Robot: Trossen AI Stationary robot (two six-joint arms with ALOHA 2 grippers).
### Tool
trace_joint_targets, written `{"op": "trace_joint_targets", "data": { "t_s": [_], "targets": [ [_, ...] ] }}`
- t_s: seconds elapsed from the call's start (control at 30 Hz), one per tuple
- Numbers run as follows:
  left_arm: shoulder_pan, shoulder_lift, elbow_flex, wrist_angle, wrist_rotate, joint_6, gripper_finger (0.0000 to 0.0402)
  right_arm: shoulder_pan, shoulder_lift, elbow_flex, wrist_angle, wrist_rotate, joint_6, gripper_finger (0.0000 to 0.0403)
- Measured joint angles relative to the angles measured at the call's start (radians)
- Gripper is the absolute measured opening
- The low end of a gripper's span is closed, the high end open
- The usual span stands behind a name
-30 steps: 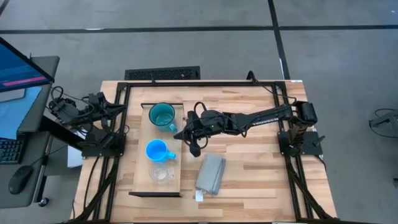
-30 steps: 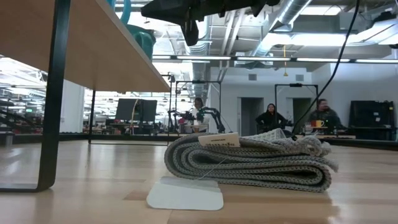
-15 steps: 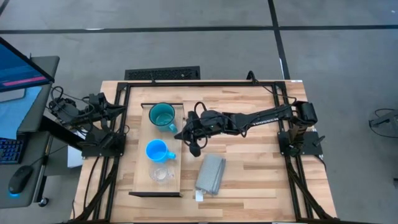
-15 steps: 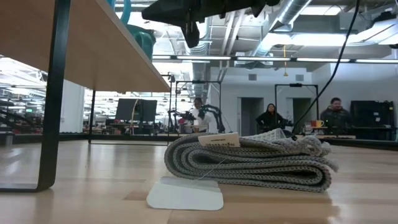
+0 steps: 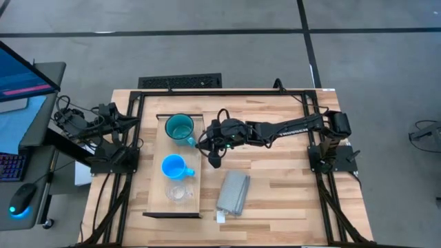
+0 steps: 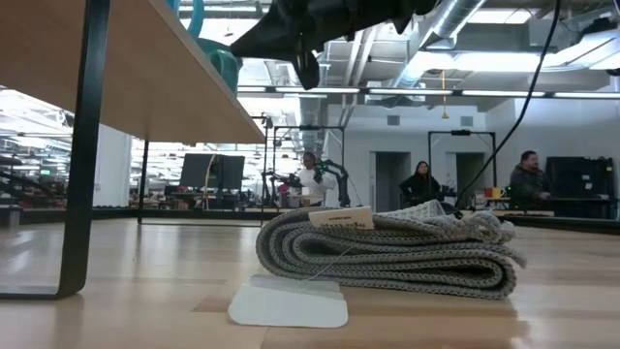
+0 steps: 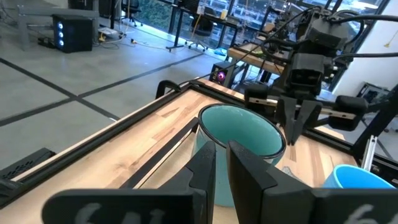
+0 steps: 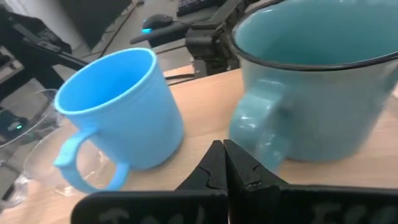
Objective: Stack small to large cups/mugs on shelf
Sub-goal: Put the blue mug on the shelf
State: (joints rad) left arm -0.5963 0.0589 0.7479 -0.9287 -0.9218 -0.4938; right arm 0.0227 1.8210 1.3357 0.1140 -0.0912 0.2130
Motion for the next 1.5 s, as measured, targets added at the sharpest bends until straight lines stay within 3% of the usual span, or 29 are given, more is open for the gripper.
{"op": "trace_joint_targets", "data": {
  "t_s": [0.57,0.7,0.8,0.93,1.2,1.5],
  "targets": [
    [0.000,0.000,0.000,0.000,0.000,0.000,0.0029,-0.023,0.000,0.000,-0.027,0.045,-0.001,0.0004],
    [0.000,0.000,0.000,0.000,0.000,0.000,0.0029,-0.026,0.056,0.012,-0.027,0.018,0.019,0.0004],
    [0.000,0.000,0.001,-0.001,0.000,-0.005,0.0029,-0.018,0.133,0.085,-0.015,-0.031,0.017,0.0004],
    [0.000,0.000,0.001,-0.001,0.000,-0.006,0.0029,0.001,0.208,0.212,-0.153,-0.040,-0.026,0.0004],
    [0.000,0.000,0.001,-0.002,0.023,-0.001,0.0029,-0.005,0.205,0.330,-0.393,0.021,-0.087,0.0004],
    [0.000,0.000,0.001,-0.009,0.055,0.003,0.0029,0.012,0.204,0.366,-0.363,-0.012,-0.093,0.0004]
  ]
}}
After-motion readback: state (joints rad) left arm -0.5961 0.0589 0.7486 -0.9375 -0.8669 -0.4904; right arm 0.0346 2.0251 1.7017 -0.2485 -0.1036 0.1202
